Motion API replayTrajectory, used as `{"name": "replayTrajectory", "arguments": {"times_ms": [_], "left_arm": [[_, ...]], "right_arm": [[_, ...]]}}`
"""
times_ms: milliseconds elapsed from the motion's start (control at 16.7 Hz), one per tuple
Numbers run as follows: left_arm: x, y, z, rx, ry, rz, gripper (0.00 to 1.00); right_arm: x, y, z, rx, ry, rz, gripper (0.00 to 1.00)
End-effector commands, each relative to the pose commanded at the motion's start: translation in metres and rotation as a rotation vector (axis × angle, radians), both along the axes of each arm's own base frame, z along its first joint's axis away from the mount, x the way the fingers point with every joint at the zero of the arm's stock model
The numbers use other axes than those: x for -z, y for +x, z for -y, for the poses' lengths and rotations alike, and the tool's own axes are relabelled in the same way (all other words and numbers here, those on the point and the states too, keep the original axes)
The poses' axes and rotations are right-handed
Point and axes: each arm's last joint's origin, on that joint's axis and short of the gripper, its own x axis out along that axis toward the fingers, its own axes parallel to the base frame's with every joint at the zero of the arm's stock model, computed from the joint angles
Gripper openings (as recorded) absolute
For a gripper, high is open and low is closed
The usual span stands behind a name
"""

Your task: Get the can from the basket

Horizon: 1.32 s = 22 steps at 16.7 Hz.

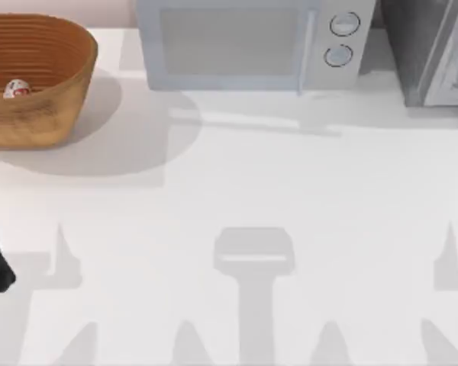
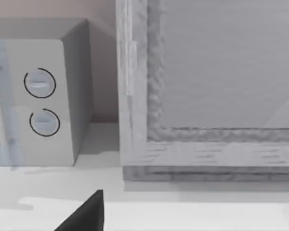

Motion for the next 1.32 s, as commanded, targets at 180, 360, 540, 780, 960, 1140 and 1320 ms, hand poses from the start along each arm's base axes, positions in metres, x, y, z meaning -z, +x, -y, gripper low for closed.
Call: {"name": "replayTrajectory", "arguments": {"times_ms": [180,360,540,780,960,1140,1320], "left_arm": [[-0.001,0.000,0.000,-0.006,0.001,-0.005,1.00],[-0.018,0.000,-0.005,-0.061,0.010,-0.059,1.00],[-0.052,0.005,-0.012,-0.139,0.017,-0.166,1.00],[-0.122,0.029,-0.027,-0.241,0.022,-0.325,1.00],[-0.169,0.064,-0.044,-0.308,0.020,-0.470,1.00],[-0.206,0.111,-0.067,-0.351,0.012,-0.622,1.00],[-0.224,0.168,-0.093,-0.361,0.000,-0.775,1.00]], "right_arm": [[0.000,0.000,0.000,0.000,0.000,0.000,1.00],[0.000,0.000,0.000,0.000,0.000,0.000,1.00],[0.000,0.000,0.000,0.000,0.000,0.000,1.00],[0.000,0.000,0.000,0.000,0.000,0.000,1.00],[0.000,0.000,0.000,0.000,0.000,0.000,1.00],[0.000,0.000,0.000,0.000,0.000,0.000,1.00],[0.000,0.000,0.000,0.000,0.000,0.000,1.00]]}}
